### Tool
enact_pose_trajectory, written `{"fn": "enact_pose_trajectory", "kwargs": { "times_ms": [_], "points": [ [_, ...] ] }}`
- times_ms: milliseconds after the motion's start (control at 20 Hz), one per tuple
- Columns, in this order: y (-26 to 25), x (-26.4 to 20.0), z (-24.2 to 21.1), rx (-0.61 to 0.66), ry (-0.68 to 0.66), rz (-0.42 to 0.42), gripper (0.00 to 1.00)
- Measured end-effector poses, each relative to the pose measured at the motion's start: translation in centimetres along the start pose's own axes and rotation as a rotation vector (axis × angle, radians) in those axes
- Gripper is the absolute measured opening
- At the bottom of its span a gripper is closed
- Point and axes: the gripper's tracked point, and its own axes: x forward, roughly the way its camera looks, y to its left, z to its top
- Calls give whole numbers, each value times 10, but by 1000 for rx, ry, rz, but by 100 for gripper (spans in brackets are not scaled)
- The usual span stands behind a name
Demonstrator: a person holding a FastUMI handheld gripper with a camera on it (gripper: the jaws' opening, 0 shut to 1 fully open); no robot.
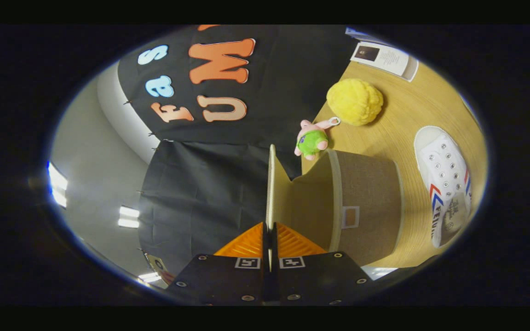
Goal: Open the storage box then place both shoes into the box .Put the left shoe in first, then the right shoe, with the right side of both shoes facing outward in a uniform manner.
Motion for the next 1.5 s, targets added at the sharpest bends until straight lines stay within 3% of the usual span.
{"fn": "enact_pose_trajectory", "kwargs": {
  "times_ms": [750,1400,1500],
  "points": [
    [95,79,-25,-155,-32,2,3],
    [121,164,-80,-252,65,-57,3],
    [126,170,-81,-284,48,-58,6]
  ]
}}
